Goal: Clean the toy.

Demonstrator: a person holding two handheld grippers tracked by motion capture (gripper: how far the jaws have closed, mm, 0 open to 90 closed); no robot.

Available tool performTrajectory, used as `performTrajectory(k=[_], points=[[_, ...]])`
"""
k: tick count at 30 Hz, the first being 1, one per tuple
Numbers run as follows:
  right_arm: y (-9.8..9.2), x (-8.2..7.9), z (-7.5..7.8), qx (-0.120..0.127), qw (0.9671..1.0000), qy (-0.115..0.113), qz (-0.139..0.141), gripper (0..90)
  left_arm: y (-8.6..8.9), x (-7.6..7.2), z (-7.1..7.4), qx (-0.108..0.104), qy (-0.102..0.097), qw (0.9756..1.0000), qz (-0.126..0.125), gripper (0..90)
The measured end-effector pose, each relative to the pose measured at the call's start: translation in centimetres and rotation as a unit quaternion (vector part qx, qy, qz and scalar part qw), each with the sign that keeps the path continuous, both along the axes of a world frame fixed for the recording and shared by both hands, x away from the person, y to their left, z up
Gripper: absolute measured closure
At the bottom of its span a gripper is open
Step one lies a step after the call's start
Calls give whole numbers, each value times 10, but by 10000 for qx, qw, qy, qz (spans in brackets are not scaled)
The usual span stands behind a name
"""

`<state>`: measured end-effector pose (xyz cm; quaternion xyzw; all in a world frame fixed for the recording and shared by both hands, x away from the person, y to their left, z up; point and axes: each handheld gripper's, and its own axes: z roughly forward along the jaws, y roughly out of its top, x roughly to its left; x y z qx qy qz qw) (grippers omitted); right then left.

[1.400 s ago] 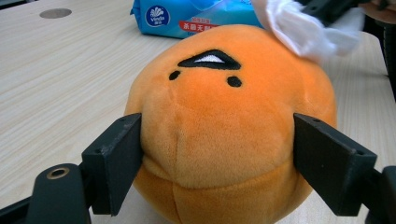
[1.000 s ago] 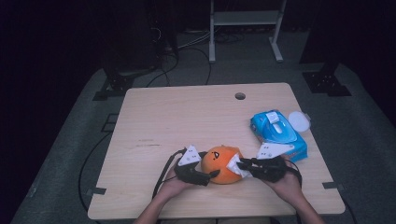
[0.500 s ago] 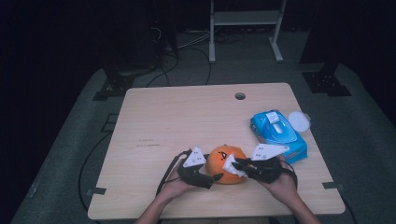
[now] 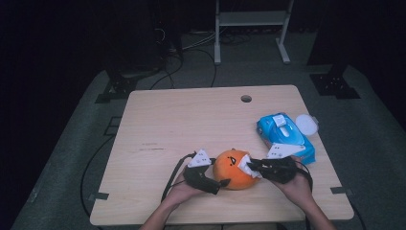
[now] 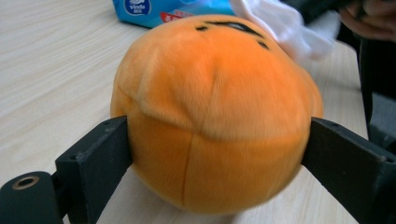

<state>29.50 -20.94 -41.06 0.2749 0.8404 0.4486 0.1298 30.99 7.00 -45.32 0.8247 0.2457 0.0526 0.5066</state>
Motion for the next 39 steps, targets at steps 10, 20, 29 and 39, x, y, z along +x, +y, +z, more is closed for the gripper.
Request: performTrajectory(k=[10,20,29,39], points=[[34,-19,19,-147,9975,-476,506,806,-13,-21,9,588,-1325,9887,-374,270],[10,-2,9,108,9999,-94,62,806,-7,-4,3,-102,-136,9998,-50,91],[41,-21,20,-49,9978,-437,490,806,-20,-26,10,522,-1422,9877,-388,263],[10,-9,17,-124,9993,-356,-46,807,-16,-15,8,58,-638,9976,-251,92]])
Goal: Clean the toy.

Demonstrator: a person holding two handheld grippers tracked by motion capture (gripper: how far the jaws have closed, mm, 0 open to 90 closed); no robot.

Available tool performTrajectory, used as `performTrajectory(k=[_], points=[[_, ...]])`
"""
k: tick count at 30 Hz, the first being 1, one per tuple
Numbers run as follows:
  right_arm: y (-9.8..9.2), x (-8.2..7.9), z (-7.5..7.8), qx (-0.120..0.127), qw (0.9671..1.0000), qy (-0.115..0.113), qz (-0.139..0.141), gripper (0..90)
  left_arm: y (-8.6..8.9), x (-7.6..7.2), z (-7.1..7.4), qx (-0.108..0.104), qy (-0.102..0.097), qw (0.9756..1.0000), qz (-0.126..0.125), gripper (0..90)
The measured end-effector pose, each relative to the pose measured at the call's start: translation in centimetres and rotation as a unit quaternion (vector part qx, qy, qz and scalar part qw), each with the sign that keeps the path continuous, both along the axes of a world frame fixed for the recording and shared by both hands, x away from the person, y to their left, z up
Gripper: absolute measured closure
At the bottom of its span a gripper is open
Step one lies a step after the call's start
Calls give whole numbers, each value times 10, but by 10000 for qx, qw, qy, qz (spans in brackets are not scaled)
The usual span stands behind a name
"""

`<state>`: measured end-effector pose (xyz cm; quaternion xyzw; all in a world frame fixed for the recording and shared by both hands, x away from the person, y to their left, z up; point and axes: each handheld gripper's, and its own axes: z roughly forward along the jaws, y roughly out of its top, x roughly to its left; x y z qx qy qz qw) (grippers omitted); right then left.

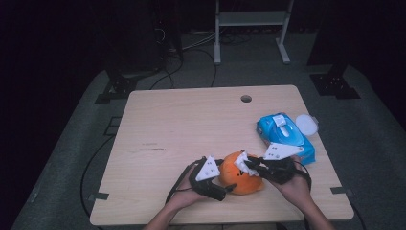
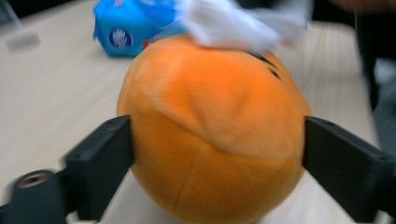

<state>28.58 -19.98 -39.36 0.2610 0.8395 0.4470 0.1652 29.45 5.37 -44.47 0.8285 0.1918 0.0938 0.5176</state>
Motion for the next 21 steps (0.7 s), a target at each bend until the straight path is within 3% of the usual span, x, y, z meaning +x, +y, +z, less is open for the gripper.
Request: performTrajectory(k=[1,3,4,6,7,8,9,12,14,16,18,19,20,21], points=[[0,0,0,0,10000,0,0,807,0,0,0,0,0,10000,0,86],[1,-3,-2,-13,10000,-8,54,807,1,3,0,-142,223,9996,51,87],[7,-8,0,-55,9999,-36,113,807,0,3,0,-100,188,9998,45,150],[10,-9,2,-36,9998,-36,194,807,-1,-2,0,-48,-100,9999,32,194],[15,-11,3,24,9995,-22,302,807,-3,-5,1,83,-278,9996,-28,218],[26,-16,5,-11,9989,-101,461,806,-8,-13,4,325,-735,9967,-153,252],[30,-18,7,-50,9987,-150,483,806,-8,-13,4,325,-735,9967,-153,262],[32,-16,10,-30,9988,-201,457,806,-10,-19,3,536,-1056,9926,-269,277],[29,-14,9,-23,9990,-207,405,807,-8,-18,2,540,-1054,9926,-286,277],[16,-7,6,1,9998,-144,140,807,-5,-16,0,513,-990,9933,-312,275],[10,-5,4,23,10000,-78,57,807,-2,-14,-1,479,-855,9948,-290,267],[6,-3,2,66,10000,-7,-5,807,-1,-12,-1,423,-765,9958,-275,244],[1,-2,-2,133,9999,81,-47,807,-1,-8,0,262,-470,9980,-320,155],[1,-2,-2,133,9999,81,-47,807,-1,-8,0,262,-470,9980,-320,106]])
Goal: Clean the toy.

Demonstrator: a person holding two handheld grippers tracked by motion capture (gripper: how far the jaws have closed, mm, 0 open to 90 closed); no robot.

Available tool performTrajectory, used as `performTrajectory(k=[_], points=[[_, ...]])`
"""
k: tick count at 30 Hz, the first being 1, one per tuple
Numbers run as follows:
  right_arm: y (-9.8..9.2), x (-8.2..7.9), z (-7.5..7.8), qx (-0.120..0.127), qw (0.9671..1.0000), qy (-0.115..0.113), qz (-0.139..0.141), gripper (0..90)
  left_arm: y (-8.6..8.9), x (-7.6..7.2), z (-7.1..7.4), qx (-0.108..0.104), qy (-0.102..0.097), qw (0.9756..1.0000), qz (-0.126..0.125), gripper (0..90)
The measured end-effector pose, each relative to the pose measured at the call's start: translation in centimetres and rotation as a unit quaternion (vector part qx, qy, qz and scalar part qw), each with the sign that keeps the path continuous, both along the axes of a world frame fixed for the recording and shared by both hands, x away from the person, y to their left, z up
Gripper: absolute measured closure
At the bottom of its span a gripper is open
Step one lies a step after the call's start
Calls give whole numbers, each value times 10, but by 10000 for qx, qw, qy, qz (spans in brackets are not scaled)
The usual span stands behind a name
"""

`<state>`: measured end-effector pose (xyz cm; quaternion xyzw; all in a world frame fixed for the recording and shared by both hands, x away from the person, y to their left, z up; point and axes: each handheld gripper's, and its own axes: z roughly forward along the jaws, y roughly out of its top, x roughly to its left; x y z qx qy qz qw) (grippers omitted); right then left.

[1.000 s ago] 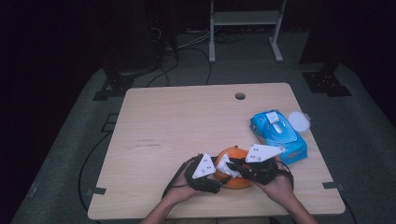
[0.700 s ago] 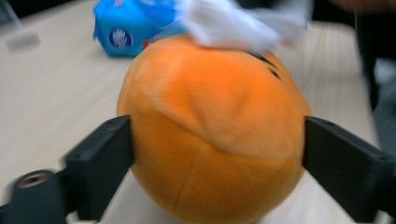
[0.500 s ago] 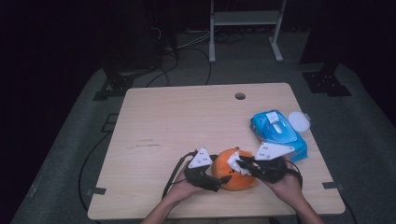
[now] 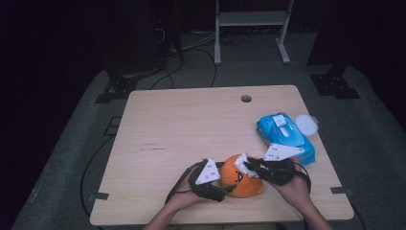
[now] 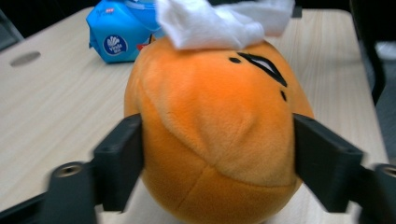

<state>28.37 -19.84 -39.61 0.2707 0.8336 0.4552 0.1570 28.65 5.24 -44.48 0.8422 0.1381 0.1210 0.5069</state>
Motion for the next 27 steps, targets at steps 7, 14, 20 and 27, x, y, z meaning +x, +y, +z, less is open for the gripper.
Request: performTrajectory(k=[7,14,20,27], points=[[26,-11,1,-215,9987,-274,360,806,1,1,-1,80,-24,9999,121,229],[8,-6,3,-188,9996,-162,134,806,-4,-7,0,108,-410,9991,95,265],[22,-15,6,21,9988,-72,492,807,-9,-18,0,451,-858,9953,-88,265],[-6,0,5,-56,9999,-59,-99,807,-9,-22,0,493,-1054,9931,-169,269]])
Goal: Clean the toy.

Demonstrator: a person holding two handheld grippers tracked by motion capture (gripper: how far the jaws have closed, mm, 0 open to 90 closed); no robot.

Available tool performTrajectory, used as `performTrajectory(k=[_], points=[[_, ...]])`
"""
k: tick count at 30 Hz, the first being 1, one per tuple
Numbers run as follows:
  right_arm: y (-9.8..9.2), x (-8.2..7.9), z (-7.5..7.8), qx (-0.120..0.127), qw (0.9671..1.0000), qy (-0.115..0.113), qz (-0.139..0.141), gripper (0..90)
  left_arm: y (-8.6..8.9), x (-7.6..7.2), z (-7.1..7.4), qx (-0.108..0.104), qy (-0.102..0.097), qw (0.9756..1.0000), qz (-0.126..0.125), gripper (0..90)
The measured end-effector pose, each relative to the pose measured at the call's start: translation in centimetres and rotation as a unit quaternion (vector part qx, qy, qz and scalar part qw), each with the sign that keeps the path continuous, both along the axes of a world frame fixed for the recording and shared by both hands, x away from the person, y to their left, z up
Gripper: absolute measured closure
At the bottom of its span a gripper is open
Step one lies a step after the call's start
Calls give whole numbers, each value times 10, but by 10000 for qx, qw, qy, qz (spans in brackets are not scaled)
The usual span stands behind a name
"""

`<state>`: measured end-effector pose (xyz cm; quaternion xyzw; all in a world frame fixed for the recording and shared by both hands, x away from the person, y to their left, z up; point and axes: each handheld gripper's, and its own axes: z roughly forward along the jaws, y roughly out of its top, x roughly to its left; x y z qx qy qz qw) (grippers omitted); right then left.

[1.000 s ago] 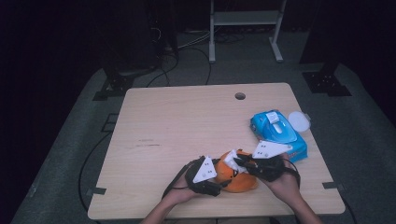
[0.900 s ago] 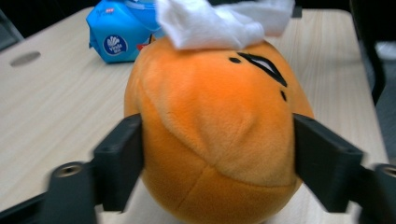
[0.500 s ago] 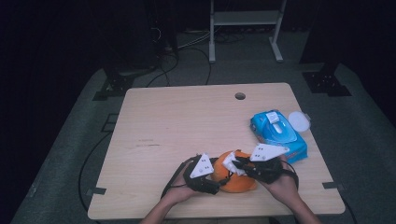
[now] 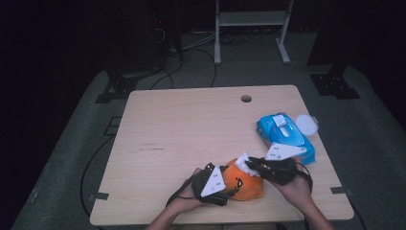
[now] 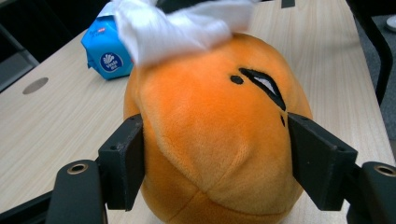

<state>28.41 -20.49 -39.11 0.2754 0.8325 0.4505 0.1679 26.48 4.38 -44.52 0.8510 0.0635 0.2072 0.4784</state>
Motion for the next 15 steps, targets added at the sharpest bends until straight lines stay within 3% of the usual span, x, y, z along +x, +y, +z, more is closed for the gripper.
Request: performTrajectory(k=[3,5,9,10,15], points=[[-9,2,-2,160,9997,154,-120,807,-1,-1,1,33,-41,10000,-14,267],[-7,1,-1,130,9998,103,-89,807,-4,-2,1,102,-106,9999,-54,262],[18,-9,2,169,9992,60,360,806,-8,-7,-1,224,-284,9993,-98,262],[28,-11,2,69,9988,10,484,806,-7,-8,-1,309,-288,9991,-66,262],[20,-3,0,12,9994,70,341,806,-2,-2,-3,161,-106,9998,-57,265]])
